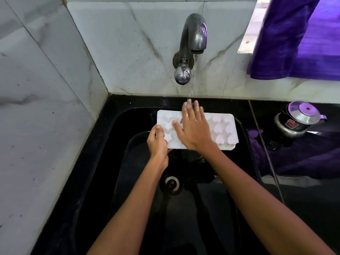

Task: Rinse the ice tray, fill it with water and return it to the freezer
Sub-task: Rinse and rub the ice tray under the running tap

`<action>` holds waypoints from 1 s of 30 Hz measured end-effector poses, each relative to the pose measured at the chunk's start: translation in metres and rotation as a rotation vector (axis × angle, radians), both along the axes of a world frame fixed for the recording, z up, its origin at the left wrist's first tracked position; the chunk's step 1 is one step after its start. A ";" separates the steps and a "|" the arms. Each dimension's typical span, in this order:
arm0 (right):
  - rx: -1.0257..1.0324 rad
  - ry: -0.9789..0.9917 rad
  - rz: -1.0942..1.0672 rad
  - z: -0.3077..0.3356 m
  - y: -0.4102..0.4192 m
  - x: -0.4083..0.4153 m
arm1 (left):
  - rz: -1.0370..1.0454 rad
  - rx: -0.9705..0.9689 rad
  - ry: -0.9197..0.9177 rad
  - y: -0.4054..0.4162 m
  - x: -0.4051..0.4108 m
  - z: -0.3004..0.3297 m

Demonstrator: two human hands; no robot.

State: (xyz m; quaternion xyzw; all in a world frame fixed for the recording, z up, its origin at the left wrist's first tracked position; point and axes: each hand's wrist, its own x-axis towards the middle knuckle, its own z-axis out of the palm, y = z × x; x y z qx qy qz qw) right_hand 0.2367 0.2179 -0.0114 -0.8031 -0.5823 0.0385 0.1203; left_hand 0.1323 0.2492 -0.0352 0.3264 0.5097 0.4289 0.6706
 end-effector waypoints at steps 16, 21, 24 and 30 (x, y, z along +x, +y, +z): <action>-0.001 -0.099 0.136 -0.003 -0.007 0.000 | -0.063 -0.064 -0.100 0.001 0.005 -0.006; -0.047 -0.139 0.392 -0.006 -0.041 0.009 | -0.040 -0.090 -0.123 0.005 0.008 -0.006; -0.086 -0.120 0.271 -0.006 -0.055 0.032 | -0.045 -0.123 -0.117 0.006 0.009 -0.005; -0.066 -0.112 0.003 0.001 -0.030 0.038 | -0.099 -0.158 -0.174 0.000 0.031 0.003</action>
